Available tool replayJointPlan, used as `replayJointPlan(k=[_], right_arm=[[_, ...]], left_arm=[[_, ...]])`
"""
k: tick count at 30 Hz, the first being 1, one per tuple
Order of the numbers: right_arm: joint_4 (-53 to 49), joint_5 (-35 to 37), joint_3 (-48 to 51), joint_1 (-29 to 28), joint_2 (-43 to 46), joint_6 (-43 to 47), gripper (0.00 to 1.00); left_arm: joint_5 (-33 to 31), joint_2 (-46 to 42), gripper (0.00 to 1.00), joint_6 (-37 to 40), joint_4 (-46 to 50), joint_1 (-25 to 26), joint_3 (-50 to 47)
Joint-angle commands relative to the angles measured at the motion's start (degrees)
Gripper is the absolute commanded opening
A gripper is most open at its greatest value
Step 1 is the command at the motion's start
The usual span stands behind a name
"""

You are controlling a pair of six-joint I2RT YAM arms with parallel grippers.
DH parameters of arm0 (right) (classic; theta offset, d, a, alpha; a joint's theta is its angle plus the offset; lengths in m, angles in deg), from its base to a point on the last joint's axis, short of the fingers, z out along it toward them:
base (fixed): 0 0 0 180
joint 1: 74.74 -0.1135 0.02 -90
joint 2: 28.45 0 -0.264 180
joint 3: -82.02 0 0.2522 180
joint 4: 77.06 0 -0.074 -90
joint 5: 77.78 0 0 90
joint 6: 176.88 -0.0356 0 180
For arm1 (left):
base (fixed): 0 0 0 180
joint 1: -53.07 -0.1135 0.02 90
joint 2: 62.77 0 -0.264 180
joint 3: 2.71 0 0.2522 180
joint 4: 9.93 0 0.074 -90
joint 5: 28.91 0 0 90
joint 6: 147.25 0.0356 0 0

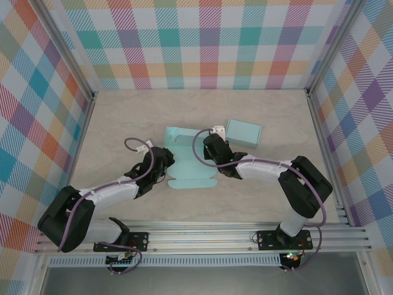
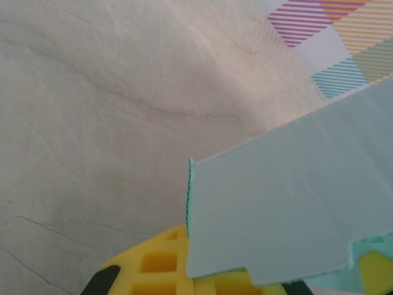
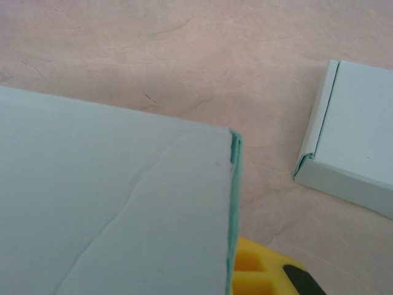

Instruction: Fold the paper box

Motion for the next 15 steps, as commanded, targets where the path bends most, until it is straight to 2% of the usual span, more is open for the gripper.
replayJointPlan(k=[1, 3, 6, 7, 10, 15], right_arm=[[-2.78, 2.42, -0.58, -1.60, -1.86, 5.37, 0.00], [-3.01, 3.45, -0.88, -1.82, -2.51, 5.74, 0.00], [-3.38, 4.52, -0.93, -2.07, -3.13, 5.67, 0.00], [-3.55, 4.82, -0.93, -2.03, -3.25, 5.52, 0.00], [-3.59, 4.80, -0.93, -2.08, -3.53, 5.33, 0.00], [-3.48, 4.71, -1.02, -2.08, -3.43, 5.05, 0.00]], left_arm=[[-2.18, 0.26, 0.00, -2.53, -3.98, 0.55, 1.58], [-2.50, 0.35, 0.04, -3.91, -2.38, 0.09, 1.71], [-0.82, -0.04, 0.16, -5.23, -2.72, -1.60, 0.70], [0.37, -0.21, 0.18, -5.47, -3.35, -2.54, 0.19], [4.11, -0.79, 0.16, -5.41, -3.65, -5.55, -0.83], [6.97, -1.29, 0.13, -4.29, -1.92, -7.84, -0.97]])
